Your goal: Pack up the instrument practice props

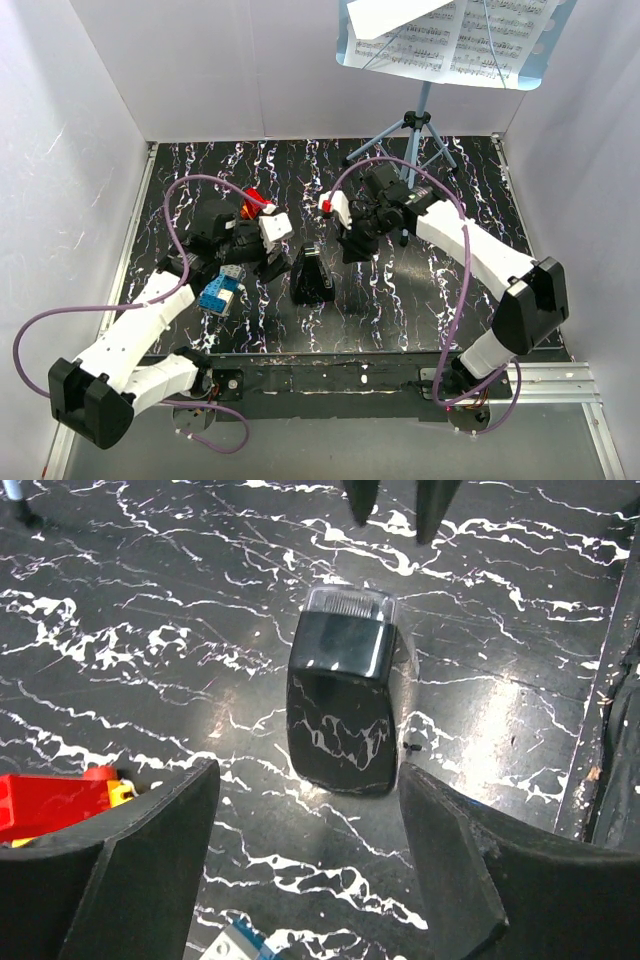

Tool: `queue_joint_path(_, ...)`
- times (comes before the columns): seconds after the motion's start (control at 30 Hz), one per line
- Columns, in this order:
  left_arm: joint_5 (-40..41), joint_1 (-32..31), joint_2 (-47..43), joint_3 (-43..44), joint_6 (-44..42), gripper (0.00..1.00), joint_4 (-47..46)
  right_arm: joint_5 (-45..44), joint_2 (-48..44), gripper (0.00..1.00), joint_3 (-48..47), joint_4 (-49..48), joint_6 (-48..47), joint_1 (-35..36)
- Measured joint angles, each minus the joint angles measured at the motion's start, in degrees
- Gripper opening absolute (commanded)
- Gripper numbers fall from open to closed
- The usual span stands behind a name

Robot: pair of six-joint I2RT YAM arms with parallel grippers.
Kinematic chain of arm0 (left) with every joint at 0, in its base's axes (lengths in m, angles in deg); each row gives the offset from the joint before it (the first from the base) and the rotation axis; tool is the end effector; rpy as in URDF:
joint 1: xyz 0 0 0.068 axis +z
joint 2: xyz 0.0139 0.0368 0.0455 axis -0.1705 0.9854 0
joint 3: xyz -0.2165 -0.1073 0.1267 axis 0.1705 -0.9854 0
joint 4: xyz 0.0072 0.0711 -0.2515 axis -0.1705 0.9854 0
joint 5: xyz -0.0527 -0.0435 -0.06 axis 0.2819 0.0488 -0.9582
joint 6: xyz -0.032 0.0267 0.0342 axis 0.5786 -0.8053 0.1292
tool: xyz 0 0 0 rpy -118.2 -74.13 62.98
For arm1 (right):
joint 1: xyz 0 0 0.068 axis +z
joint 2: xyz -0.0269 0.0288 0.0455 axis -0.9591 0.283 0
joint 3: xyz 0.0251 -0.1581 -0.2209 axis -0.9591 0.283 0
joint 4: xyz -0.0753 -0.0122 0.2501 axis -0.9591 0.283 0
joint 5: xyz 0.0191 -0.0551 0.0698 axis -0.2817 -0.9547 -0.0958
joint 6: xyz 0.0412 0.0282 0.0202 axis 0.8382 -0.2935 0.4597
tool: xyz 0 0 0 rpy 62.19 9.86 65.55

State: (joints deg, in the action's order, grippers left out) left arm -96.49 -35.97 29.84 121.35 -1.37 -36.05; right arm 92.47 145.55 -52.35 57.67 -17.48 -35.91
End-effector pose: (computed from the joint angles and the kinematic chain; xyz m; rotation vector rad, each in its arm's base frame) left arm 0.1863 -0.1133 0.3038 1.2854 1.7082 -0.5928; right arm 0.2468 0.2128 0.3102 -1.6266 1.8719 0.6805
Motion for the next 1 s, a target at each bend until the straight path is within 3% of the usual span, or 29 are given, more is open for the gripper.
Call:
queue_joint_path(0.33,1.7,-2.7,6.1,0.0,2.3,0.69,-6.6,-0.4,7.0,0.43,-6.6,-3.9,2.4,4.9)
queue_joint_path(0.53,4.2,-3.1,6.1,-0.3,2.9,0.75,-7.5,-0.1,7.4,0.43,-7.2,-4.8,7.9,4.2)
queue_joint_path(0.73,5.6,-1.7,1.2,-1.2,1.8,0.94,-4.5,1.1,7.1,0.48,-7.1,-5.8,10.2,1.8)
queue_joint_path(0.87,4.5,-1.1,-2.3,-1.6,1.3,0.95,-4.0,1.3,6.7,0.54,-7.1,-5.7,10.2,-0.3)
queue_joint_path(1.0,0.7,-1.1,1.7,-0.5,1.1,0.92,-5.7,1.3,6.4,0.58,-7.1,-5.6,10.6,-1.1)
